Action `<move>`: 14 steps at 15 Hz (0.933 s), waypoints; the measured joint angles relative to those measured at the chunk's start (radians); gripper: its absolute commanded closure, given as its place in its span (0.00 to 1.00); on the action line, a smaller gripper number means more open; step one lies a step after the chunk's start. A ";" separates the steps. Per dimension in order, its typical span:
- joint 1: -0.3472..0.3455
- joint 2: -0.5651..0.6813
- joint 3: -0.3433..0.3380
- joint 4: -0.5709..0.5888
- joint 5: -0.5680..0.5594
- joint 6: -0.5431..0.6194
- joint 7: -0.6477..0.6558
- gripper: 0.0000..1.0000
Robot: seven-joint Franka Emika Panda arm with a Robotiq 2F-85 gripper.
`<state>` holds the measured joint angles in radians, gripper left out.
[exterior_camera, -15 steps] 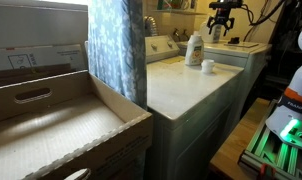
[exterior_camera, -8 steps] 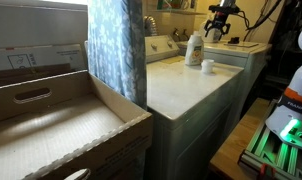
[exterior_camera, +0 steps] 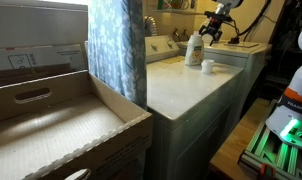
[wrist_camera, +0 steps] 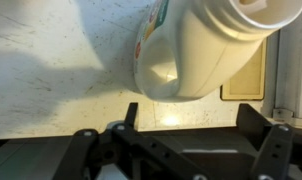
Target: Pour some fabric softener into its lid
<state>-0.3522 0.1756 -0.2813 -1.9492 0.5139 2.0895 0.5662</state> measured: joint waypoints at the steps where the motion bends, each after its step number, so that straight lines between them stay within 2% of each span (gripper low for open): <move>1: 0.000 0.019 0.000 0.014 0.020 -0.015 -0.002 0.00; 7: 0.000 0.105 0.001 0.087 0.090 -0.114 -0.002 0.01; 8: 0.000 0.116 0.001 0.097 0.106 -0.124 -0.002 0.26; 9: 0.000 0.126 0.001 0.107 0.120 -0.134 -0.002 0.26; 10: 0.000 0.135 0.001 0.116 0.134 -0.142 -0.002 0.32; 14: -0.004 0.165 0.001 0.142 0.169 -0.173 -0.003 0.65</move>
<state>-0.3560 0.3405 -0.2802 -1.8073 0.6829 1.9160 0.5634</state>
